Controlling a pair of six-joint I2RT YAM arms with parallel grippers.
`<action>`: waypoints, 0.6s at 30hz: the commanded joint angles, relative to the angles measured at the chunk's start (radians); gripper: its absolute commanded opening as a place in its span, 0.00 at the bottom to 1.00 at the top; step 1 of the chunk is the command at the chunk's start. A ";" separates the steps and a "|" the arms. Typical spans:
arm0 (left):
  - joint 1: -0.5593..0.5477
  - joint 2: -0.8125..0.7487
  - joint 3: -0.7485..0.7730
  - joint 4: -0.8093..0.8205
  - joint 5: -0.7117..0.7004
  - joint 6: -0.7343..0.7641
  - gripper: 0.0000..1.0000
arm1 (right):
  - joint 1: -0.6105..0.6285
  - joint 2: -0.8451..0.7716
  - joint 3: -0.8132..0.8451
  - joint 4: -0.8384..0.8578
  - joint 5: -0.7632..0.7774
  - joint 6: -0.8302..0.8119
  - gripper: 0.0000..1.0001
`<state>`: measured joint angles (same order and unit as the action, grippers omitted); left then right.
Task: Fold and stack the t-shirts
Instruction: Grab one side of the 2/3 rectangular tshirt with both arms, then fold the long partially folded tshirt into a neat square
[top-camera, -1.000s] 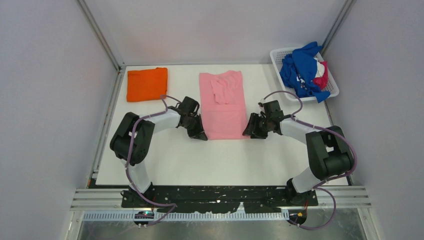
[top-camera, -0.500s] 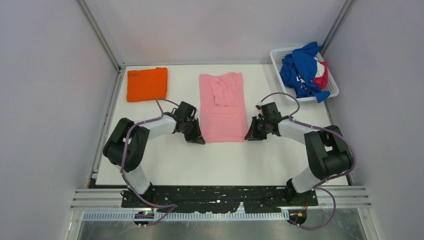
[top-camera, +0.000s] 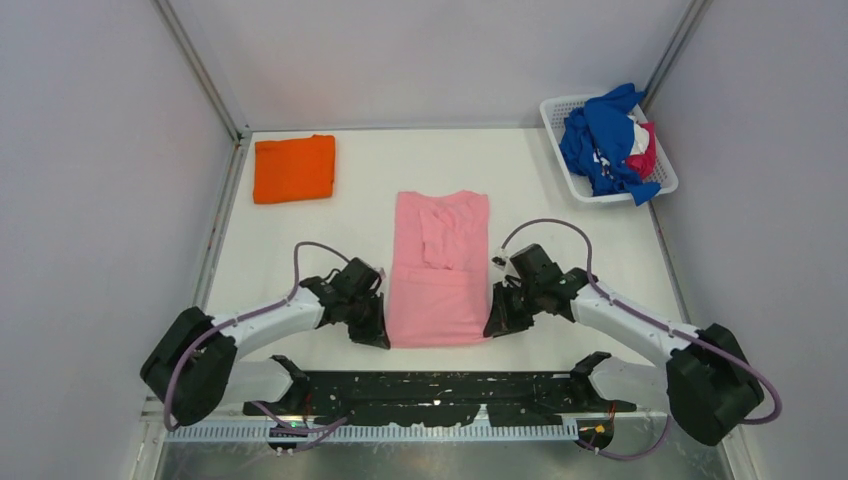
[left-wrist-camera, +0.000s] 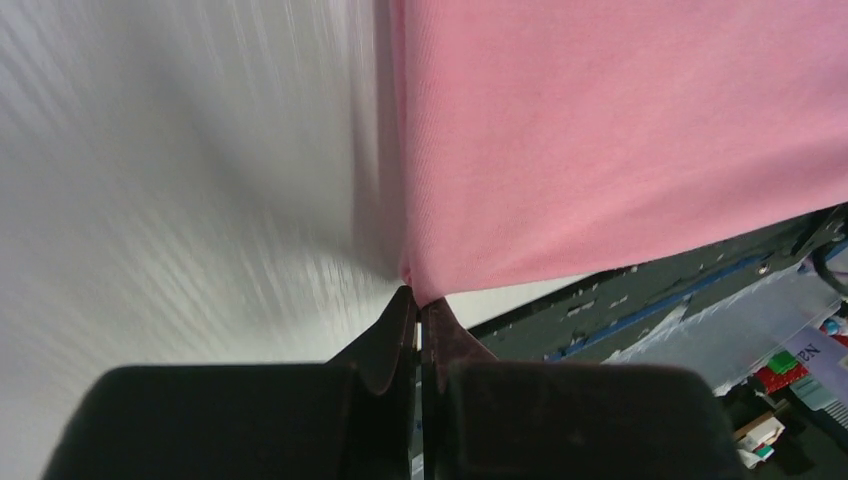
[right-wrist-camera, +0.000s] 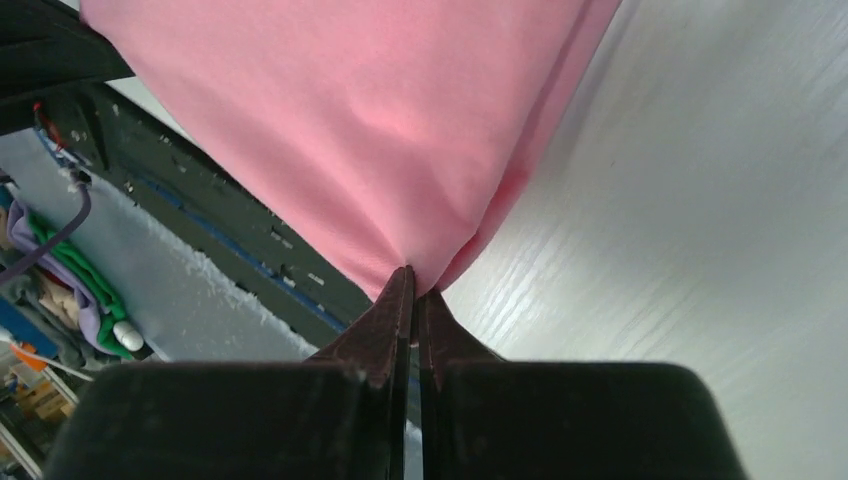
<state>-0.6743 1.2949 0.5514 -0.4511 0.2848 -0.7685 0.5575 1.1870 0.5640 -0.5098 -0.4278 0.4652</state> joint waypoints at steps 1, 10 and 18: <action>-0.050 -0.174 -0.009 -0.151 -0.042 -0.047 0.00 | 0.031 -0.144 -0.026 -0.127 -0.034 0.069 0.05; -0.053 -0.272 0.151 -0.182 -0.082 0.025 0.00 | 0.010 -0.175 0.114 -0.094 0.036 0.065 0.05; 0.045 -0.123 0.335 -0.167 -0.105 0.108 0.00 | -0.091 -0.079 0.269 -0.047 -0.017 -0.002 0.05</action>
<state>-0.6872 1.1065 0.7876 -0.6258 0.1993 -0.7246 0.5144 1.0706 0.7399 -0.5980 -0.4194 0.5083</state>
